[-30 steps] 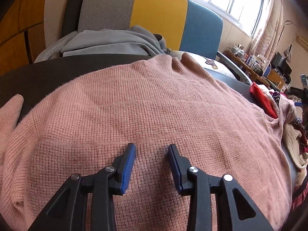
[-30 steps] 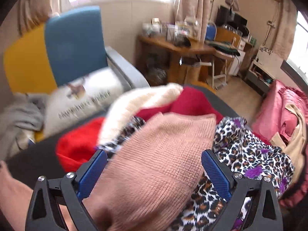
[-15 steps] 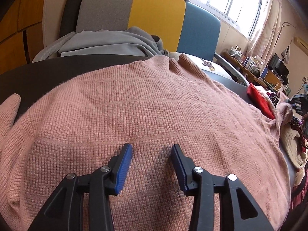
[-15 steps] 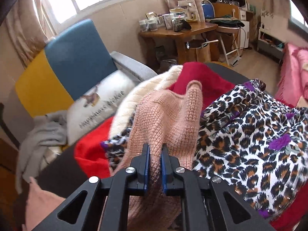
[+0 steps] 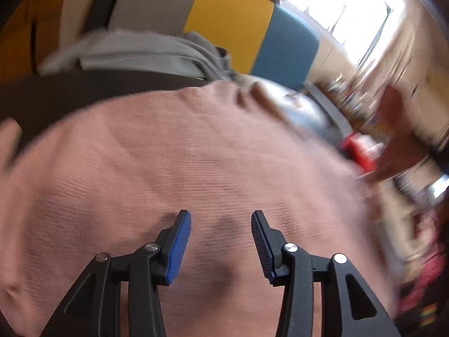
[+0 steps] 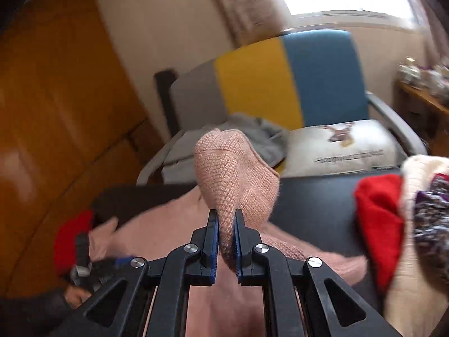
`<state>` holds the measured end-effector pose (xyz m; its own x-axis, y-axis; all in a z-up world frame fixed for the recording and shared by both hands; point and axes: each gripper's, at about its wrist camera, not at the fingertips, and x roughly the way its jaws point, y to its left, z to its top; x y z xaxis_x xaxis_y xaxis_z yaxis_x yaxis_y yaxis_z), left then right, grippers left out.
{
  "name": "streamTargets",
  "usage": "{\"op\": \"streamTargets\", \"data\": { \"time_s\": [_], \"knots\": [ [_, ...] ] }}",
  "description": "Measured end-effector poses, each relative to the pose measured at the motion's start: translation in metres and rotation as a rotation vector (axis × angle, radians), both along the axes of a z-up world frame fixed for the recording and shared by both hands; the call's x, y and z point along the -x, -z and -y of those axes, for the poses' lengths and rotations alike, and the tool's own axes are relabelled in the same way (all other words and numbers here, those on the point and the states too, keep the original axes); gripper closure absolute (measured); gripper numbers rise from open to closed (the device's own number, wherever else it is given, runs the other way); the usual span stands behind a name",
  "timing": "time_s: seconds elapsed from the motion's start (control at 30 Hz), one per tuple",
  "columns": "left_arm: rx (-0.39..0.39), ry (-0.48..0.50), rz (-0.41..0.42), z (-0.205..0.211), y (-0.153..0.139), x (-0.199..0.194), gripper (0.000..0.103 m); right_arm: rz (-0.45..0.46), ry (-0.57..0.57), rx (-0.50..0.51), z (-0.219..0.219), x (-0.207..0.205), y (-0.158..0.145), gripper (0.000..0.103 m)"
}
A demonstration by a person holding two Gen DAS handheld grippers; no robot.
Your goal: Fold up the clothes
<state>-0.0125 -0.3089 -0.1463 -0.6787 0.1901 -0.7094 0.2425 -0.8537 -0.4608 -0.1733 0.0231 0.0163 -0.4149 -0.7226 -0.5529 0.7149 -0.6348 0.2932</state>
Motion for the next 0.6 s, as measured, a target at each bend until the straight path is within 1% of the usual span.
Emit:
{"op": "streamTargets", "data": {
  "time_s": [0.03, 0.07, 0.1, 0.13, 0.2, 0.23, 0.27, 0.3, 0.37, 0.43, 0.5, 0.53, 0.6],
  "knots": [
    [-0.034, -0.003, -0.019, 0.001, -0.006, 0.001, 0.057, -0.034, 0.008, -0.047, 0.009, -0.008, 0.007, 0.092],
    [-0.043, -0.007, -0.037, 0.002, -0.011, 0.003, 0.057, -0.071, 0.022, -0.095, 0.017, -0.016, 0.013, 0.088],
    [-0.049, -0.005, -0.051, 0.002, -0.017, 0.007, 0.057, -0.107, 0.035, -0.142, 0.025, -0.024, 0.02, 0.08],
    [-0.055, -0.002, -0.066, 0.003, -0.023, 0.012, 0.056, -0.121, 0.051, -0.148, 0.027, -0.033, 0.024, 0.075],
    [-0.061, 0.011, -0.081, 0.003, -0.032, 0.023, 0.054, -0.134, 0.072, -0.133, 0.025, -0.051, 0.031, 0.053],
    [-0.058, 0.023, -0.086, 0.002, -0.035, 0.031, 0.051, -0.135, 0.076, -0.117, 0.022, -0.061, 0.034, 0.048],
    [-0.05, 0.041, -0.116, 0.0, -0.037, 0.039, 0.051, -0.12, 0.084, -0.103, 0.016, -0.068, 0.039, 0.043],
    [-0.041, 0.062, -0.113, -0.003, -0.037, 0.048, 0.05, -0.104, 0.092, -0.088, 0.009, -0.075, 0.044, 0.04],
    [-0.022, 0.107, -0.085, -0.009, -0.035, 0.065, 0.049, -0.04, 0.056, -0.066, 0.001, -0.087, 0.057, 0.038],
    [-0.024, 0.163, -0.043, -0.019, -0.028, 0.083, 0.049, 0.015, 0.034, -0.082, 0.0, -0.095, 0.081, 0.034],
    [-0.035, 0.235, -0.022, -0.033, -0.025, 0.099, 0.048, 0.069, 0.014, -0.1, 0.0, -0.103, 0.104, 0.034],
    [-0.04, 0.278, -0.014, -0.041, -0.024, 0.108, 0.046, 0.097, 0.004, -0.11, 0.0, -0.107, 0.116, 0.034],
    [-0.023, 0.344, 0.018, -0.058, -0.022, 0.128, 0.045, 0.14, 0.007, -0.124, 0.001, -0.11, 0.138, 0.033]
  ]
}}
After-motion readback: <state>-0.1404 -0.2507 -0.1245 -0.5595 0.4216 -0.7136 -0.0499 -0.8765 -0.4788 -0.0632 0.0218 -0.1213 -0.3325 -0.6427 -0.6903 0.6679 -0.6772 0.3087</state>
